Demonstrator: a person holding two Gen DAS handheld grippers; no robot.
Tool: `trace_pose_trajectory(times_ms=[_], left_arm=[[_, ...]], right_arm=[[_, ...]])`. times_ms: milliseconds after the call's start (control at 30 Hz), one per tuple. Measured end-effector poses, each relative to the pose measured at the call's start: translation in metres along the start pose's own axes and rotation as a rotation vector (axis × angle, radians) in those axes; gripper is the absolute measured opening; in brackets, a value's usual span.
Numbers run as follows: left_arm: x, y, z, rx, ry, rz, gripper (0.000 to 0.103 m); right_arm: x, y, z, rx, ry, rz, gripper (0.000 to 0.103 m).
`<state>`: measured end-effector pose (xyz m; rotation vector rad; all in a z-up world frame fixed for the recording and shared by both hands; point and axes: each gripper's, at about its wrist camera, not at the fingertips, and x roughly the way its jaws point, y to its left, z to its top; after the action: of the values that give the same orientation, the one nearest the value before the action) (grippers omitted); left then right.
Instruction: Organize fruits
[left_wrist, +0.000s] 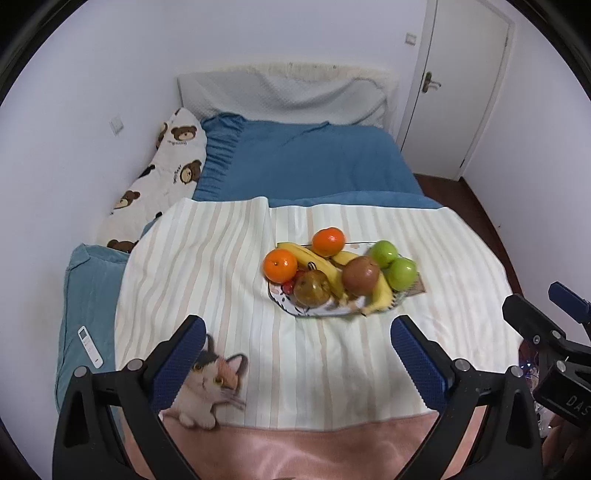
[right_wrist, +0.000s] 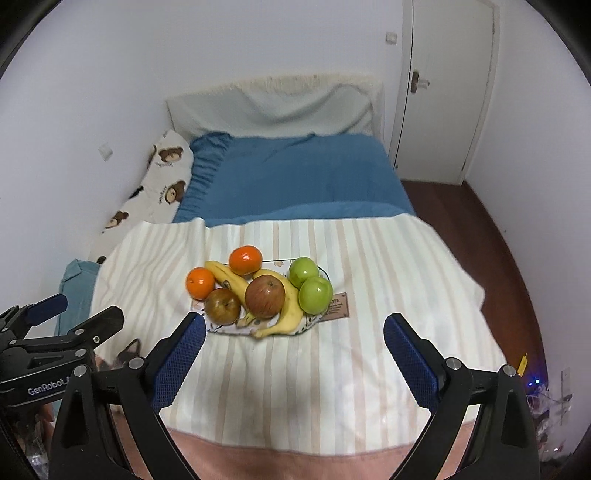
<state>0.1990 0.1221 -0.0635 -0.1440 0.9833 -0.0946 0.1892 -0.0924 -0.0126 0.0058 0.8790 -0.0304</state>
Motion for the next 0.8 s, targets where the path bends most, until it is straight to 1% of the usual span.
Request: trace_pose_trajectory(times_ms=[133, 333, 500, 600, 800], left_arm=[[-0.037, -0.007, -0.019, 0.018, -0.035, 0.005, 0.102], [-0.085, -0.013, -0.043, 0.016, -0.079, 0.004, 0.102], [-0.114, -0.013, -0.054, -0.003, -0.122, 0.020, 0.102], [-0.124, -0.013, -0.058, -0.003, -0.139, 0.027, 0.102], [-0.132, -0.015, -0.060, 0.001, -0.161, 0.033, 0.102]], right_arm=[[-0.056, 0.000, -0.021, -0.009, -0.055, -0.001, 0.099], [-0.112, -0.004, -0.041, -0.003, -0.115, -0.006, 0.099], [-0.145, -0.005, -0.049, -0.005, -0.153, -0.009, 0.099], [-0.162, -0.004, -0.053, -0.016, -0.175, -0.017, 0.099], [-0.171, -0.006, -0.058, -0.016, -0.177, -0.009, 0.099]])
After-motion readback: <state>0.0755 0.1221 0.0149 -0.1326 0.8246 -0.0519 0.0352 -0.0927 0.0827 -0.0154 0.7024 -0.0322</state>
